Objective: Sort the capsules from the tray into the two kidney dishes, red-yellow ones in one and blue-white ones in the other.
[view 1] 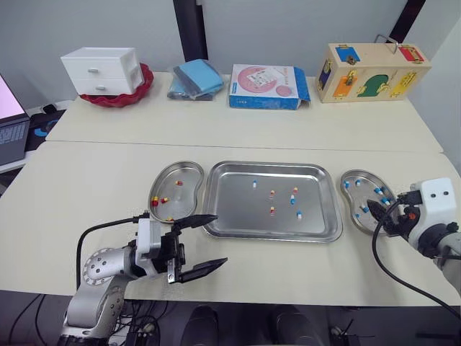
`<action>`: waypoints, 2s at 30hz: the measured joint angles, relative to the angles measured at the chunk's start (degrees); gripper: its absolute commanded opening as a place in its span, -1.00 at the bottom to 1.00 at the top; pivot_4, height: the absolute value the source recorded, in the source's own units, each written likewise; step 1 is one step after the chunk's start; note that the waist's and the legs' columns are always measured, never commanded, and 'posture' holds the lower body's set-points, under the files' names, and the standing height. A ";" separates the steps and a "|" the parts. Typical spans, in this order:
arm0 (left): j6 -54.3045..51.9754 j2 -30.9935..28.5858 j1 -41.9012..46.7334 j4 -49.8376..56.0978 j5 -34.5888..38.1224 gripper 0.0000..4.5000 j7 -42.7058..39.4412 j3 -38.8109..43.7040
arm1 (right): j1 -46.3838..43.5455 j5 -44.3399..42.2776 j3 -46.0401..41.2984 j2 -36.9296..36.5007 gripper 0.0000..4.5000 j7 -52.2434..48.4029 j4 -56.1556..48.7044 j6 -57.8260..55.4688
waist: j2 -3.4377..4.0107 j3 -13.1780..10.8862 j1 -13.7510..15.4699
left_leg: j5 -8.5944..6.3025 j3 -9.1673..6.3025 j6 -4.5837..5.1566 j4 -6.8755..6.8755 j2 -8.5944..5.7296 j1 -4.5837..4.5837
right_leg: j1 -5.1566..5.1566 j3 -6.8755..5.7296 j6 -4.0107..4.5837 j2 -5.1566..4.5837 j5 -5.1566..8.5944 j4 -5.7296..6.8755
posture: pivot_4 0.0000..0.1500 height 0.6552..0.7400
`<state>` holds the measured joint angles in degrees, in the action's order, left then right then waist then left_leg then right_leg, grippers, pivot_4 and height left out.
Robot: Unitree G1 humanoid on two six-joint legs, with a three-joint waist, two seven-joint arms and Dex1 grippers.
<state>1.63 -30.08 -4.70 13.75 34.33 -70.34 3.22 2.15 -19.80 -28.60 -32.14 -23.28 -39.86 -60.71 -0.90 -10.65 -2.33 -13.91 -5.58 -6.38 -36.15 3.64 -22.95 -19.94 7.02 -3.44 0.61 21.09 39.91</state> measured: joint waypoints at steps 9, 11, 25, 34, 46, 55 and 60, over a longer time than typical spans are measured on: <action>-4.21 -3.52 -5.54 3.13 -2.28 1.00 9.66 5.28 | 14.57 1.98 3.39 -2.50 0.98 -10.31 -1.84 22.22 | 0.00 0.00 -0.09 | 0.00 -0.04 0.00 0.04 0.05 0.03 | 0.00 -0.01 0.01 0.03 0.02 0.00 | 1.00 0.77; -8.19 -6.94 -8.61 4.58 -3.54 1.00 13.01 8.18 | 18.34 2.34 3.94 -2.53 0.98 -13.95 -1.85 29.09 | -0.01 0.00 -0.09 | 0.00 -0.04 0.00 0.02 0.04 0.04 | 0.06 -0.02 0.00 0.01 0.02 -0.01 | 1.00 0.77; -17.91 -13.46 -20.93 -4.86 -6.66 1.00 17.96 24.23 | 30.70 0.22 0.48 -3.60 0.98 -26.90 7.54 45.93 | -0.11 -0.02 0.24 | -0.01 0.02 -0.01 0.03 0.03 0.22 | 0.27 -0.01 0.03 -0.02 0.04 -0.08 | 1.00 0.77; -13.75 -13.03 -23.52 -5.66 -7.45 1.00 14.87 25.01 | 30.63 0.03 0.61 -3.66 0.98 -28.10 8.80 47.76 | -0.11 -0.02 0.32 | -0.01 0.04 -0.02 0.04 0.03 0.23 | 0.27 0.01 0.04 -0.02 0.05 -0.08 | 1.00 0.77; -16.19 -7.63 -19.33 9.68 -4.79 1.00 16.09 17.25 | 36.33 0.16 0.34 -4.43 0.98 -33.11 9.70 52.96 | -0.14 0.02 0.63 | -0.01 0.01 -0.02 0.01 0.02 0.24 | 0.37 -0.02 0.03 -0.03 0.04 -0.11 | 1.00 0.77; -15.90 -3.38 -7.94 11.40 -4.36 1.00 17.88 6.90 | 39.82 0.23 1.00 -3.02 0.98 -32.50 7.13 54.17 | -0.06 0.06 0.49 | -0.01 0.00 -0.02 0.01 0.02 0.36 | 0.45 -0.01 0.03 0.00 0.04 -0.08 | 1.00 0.77; -12.57 -3.41 -5.70 7.39 -5.88 1.00 15.44 4.20 | 40.05 0.24 3.82 -2.44 0.98 -30.83 2.95 53.39 | -0.05 0.07 0.49 | -0.01 -0.01 -0.01 0.02 0.02 0.41 | 0.53 -0.01 0.03 -0.01 0.04 -0.09 | 1.00 0.77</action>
<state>-10.94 -33.49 -10.40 21.14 28.45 -54.90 7.42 42.20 -19.56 -24.79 -34.58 -54.11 -36.91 -7.32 -0.95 -10.58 -1.84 -13.91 -5.59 -6.39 -36.14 3.67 -22.54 -19.41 7.01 -3.41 0.61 21.13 39.82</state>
